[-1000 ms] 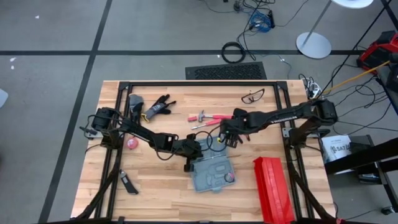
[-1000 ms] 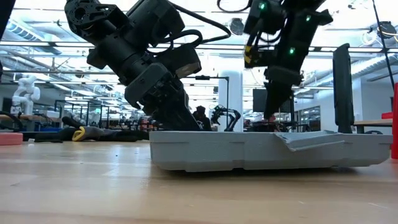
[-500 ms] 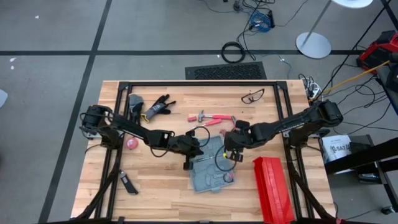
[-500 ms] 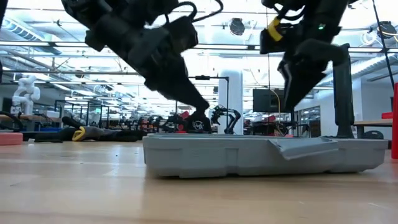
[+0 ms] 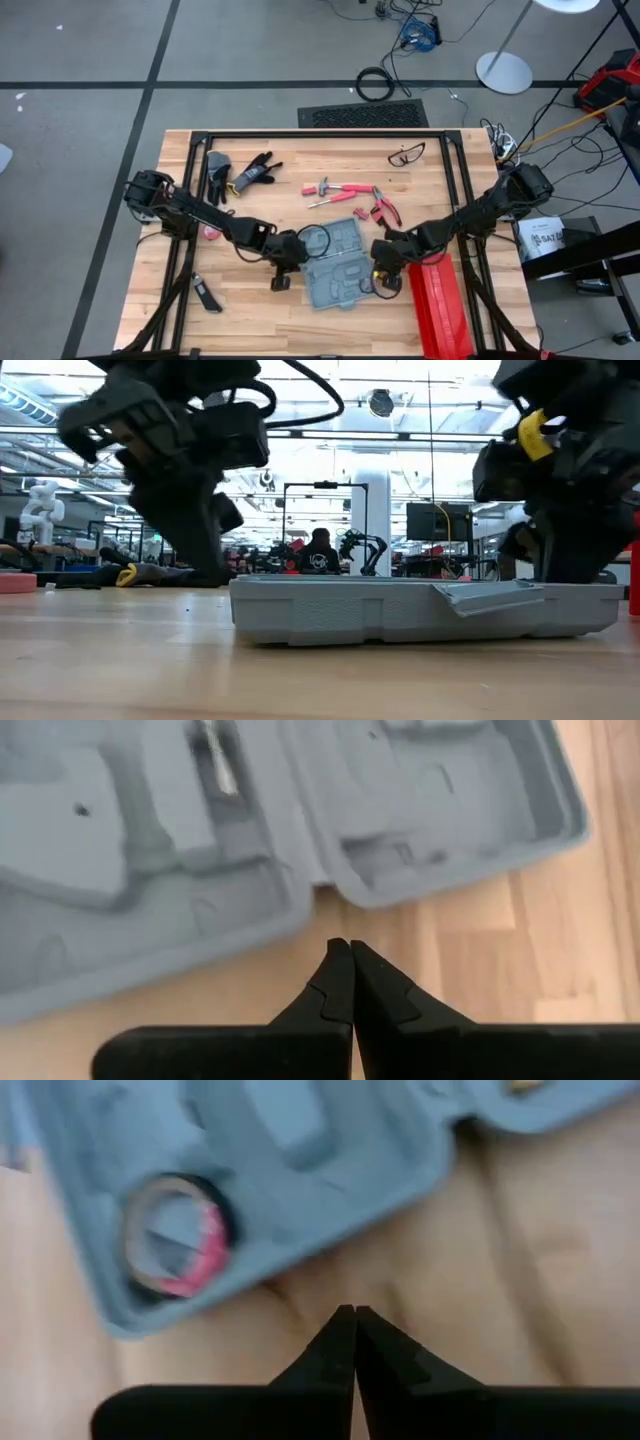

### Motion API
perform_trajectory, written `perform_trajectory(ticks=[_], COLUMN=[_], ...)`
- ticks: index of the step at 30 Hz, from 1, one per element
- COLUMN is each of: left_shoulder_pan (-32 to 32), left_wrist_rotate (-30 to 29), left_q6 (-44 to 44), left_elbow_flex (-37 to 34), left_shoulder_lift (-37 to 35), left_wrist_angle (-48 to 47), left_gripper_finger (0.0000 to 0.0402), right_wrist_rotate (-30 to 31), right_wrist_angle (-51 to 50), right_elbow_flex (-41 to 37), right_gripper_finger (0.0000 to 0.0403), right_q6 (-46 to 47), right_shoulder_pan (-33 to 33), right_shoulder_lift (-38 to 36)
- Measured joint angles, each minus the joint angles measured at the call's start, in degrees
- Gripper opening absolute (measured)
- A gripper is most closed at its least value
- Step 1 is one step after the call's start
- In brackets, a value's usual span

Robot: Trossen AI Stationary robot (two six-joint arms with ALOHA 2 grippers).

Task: Prefit tool cases
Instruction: Remove the black electrical tape from the gray prefit tools case

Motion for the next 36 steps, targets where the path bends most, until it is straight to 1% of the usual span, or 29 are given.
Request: perform_trajectory(ticks=[2, 3, 7, 11, 12, 13, 17, 20, 24, 29, 33, 36], left_shoulder_pan=[-0.5, -0.7, 0.0, 3.0, 4.1, 5.2, 8.7, 9.6, 9.7, 9.7, 9.1, 7.9], left_wrist_rotate=[-1.6, -3.3, -12.0, -22.2, -24.3, -25.1, -22.1, -20.1, -19.7, -19.5, -15.8, -12.3], left_q6=[-0.7, -0.7, 0.9, 4.3, 5.2, 5.7, 7.1, 7.1, 7.0, 6.8, 5.3, 4.1], left_elbow_flex=[0.0, 0.0, -0.1, -0.2, -0.2, -0.2, 0.0, 0.2, 0.2, 0.2, 0.9, 2.4], left_shoulder_lift=[0.4, 0.5, 1.0, 1.1, 1.1, 1.1, 1.0, 0.6, 0.4, 0.4, 0.4, 0.4], left_wrist_angle=[-0.7, -0.8, -0.9, -0.6, -0.2, 0.0, -1.7, -5.0, -9.5, -10.1, -11.1, -14.0], left_gripper_finger=[0.0000, 0.0000, 0.0000, 0.0000, 0.0000, 0.0000, 0.0000, 0.0000, 0.0000, 0.0000, 0.0000, 0.0000], right_wrist_rotate=[-0.1, 0.0, -0.3, -1.2, -1.3, -1.3, -1.3, -0.9, -0.6, -0.7, -0.7, -0.7], right_wrist_angle=[5.5, 7.2, 11.2, 16.1, 17.4, 18.0, 17.8, 17.7, 17.7, 16.6, 17.2, 17.2], right_elbow_flex=[-1.5, -1.9, -2.2, -1.8, -1.5, -1.1, 1.1, 2.3, 2.9, 2.9, 2.9, 2.9], right_gripper_finger=[0.0001, 0.0001, 0.0001, 0.0000, 0.0000, 0.0000, 0.0000, 0.0000, 0.0000, 0.0000, 0.0000, 0.0000], right_q6=[0.2, 0.1, -3.0, -7.1, -7.7, -8.5, -11.8, -13.4, -14.0, -14.0, -14.1, -16.1], right_shoulder_pan=[0.3, 0.4, -0.5, -1.8, -2.3, -2.8, -4.0, -4.4, -4.4, -4.3, -4.3, -4.3], right_shoulder_lift=[0.0, 0.0, 0.0, 0.0, 0.0, 0.0, 0.0, 0.0, 0.0, 0.0, 0.0, 0.0])
